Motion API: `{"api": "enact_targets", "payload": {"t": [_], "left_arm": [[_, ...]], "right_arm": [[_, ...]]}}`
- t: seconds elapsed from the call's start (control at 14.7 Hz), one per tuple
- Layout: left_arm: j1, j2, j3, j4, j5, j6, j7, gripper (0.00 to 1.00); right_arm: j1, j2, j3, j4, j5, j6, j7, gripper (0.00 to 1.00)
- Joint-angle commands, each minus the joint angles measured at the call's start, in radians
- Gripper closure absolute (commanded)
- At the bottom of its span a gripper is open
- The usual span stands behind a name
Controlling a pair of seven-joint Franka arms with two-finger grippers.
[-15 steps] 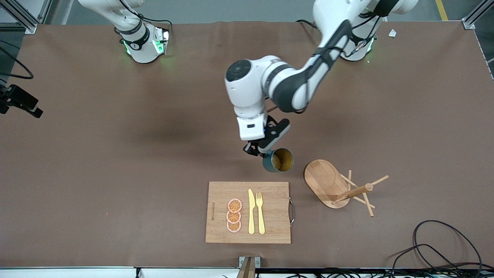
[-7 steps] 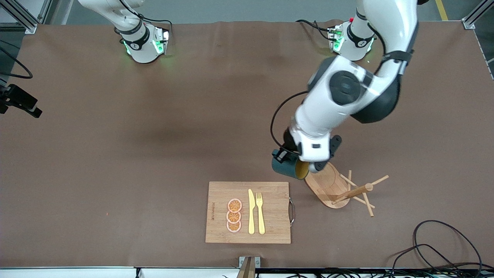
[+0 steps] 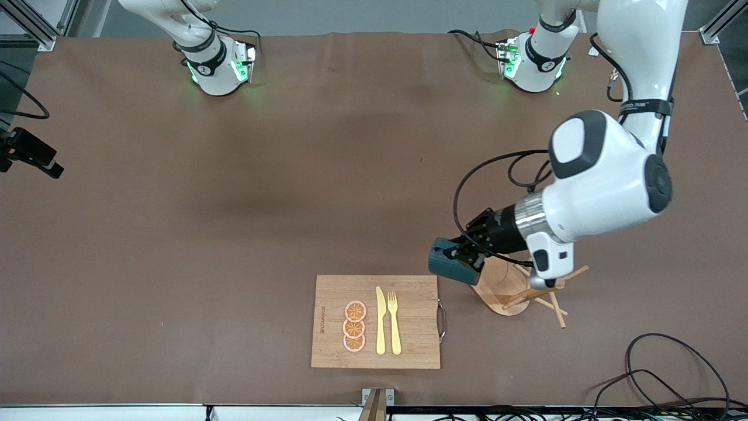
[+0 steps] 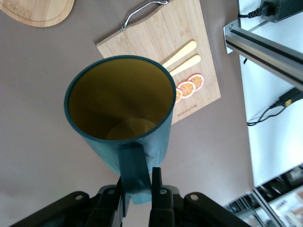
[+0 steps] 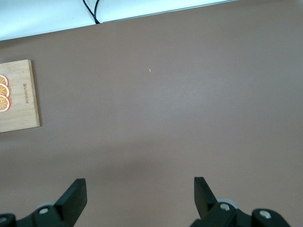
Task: Pass cup and hang on rack
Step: 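Carry the mug with the left gripper toward the wooden rack, then lower the mug handle onto a rack peg with the left gripper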
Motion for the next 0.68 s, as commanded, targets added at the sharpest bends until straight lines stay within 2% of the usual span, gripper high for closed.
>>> {"api": "enact_targets", "payload": {"t": [0.0,0.2,0.61], "left_arm": [[0.057,-0.013,-0.006,-0.025,-0.082,-0.058,0.073,0.97],[0.100,0.001,-0.003,-0.034,-0.159,-0.122,0.155,0.97],[0.165,0.015,-0.004,-0.036,-0.167,-0.222,0.221,0.97]], "right_arm": [[-0.019,0.005,0.011,0.011,0.002,0.000,-0.005,0.00],[-0.017,0.003,0.011,0.011,0.000,0.000,-0.004,0.00],[-0.017,0.003,0.011,0.011,0.003,-0.002,-0.004,0.00]]}}
